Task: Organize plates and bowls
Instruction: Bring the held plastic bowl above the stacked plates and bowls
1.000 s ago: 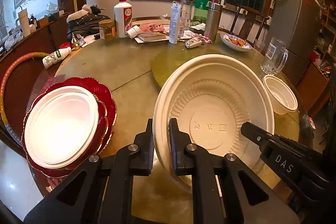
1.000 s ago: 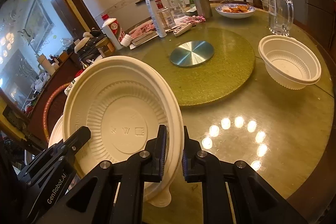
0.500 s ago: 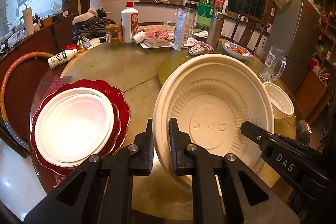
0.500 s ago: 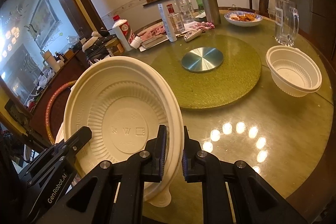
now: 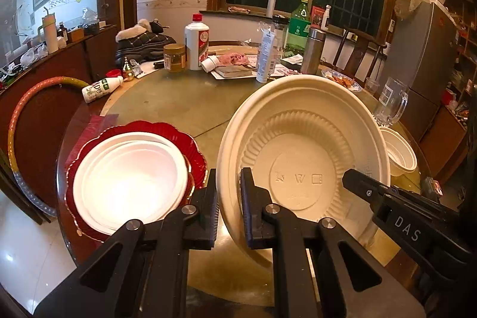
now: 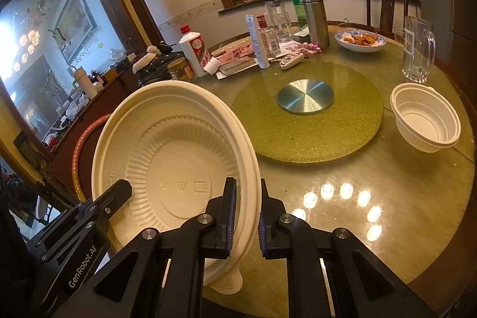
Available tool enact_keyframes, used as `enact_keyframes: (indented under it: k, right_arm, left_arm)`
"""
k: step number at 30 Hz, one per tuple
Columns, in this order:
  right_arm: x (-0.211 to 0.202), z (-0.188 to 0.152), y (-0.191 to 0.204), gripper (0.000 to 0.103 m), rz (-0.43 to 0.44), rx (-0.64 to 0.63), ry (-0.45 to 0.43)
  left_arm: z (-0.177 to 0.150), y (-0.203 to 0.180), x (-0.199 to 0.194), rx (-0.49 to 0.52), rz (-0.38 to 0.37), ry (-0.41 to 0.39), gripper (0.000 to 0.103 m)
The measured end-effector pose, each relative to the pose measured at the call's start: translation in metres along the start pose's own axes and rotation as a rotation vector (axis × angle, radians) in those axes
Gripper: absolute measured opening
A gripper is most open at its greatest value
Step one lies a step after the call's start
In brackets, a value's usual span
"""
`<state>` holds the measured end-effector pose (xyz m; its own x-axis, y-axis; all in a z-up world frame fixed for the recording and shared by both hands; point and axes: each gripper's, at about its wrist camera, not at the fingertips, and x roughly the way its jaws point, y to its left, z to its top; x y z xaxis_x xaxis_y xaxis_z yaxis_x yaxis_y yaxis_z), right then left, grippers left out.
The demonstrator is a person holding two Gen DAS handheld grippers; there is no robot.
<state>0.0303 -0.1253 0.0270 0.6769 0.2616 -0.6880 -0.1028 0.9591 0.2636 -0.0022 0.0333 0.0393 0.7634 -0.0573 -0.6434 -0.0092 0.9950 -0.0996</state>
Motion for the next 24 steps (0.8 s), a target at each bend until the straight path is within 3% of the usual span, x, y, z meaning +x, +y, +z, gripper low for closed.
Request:
enact_keyframes:
  k: [24]
  right_arm:
    - [-0.001,-0.002,0.069,0.012,0.057,-0.113,0.001]
  left_arm:
    - [-0.003,0.061,-0.030,-0.089,0.050,-0.048,0.011]
